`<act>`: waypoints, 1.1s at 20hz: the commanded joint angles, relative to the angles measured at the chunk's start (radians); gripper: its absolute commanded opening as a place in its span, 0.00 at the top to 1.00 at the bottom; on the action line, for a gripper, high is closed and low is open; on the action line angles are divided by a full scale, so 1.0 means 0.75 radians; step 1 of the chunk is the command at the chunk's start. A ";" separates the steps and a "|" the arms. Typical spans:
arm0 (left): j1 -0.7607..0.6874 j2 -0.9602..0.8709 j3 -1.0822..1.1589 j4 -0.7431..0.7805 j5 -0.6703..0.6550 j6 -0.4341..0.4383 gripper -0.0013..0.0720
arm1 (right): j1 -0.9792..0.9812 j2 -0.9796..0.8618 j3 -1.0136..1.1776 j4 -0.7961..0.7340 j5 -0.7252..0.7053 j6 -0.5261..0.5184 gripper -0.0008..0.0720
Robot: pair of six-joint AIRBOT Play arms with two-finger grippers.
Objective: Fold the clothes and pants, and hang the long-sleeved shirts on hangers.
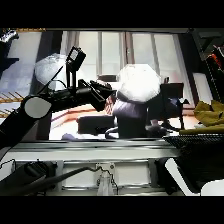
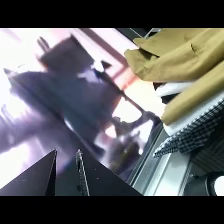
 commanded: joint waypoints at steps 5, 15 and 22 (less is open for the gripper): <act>0.002 0.011 0.041 -0.013 0.181 0.034 0.57 | 0.001 0.059 0.018 0.350 -0.928 0.018 0.40; 0.492 0.015 0.648 0.104 -0.081 0.040 0.57 | 0.500 -0.133 -0.259 1.768 -0.101 -0.933 0.41; 0.649 0.020 0.647 0.103 -0.436 -0.046 0.57 | 1.033 -0.061 -0.968 1.728 -0.517 -1.139 0.41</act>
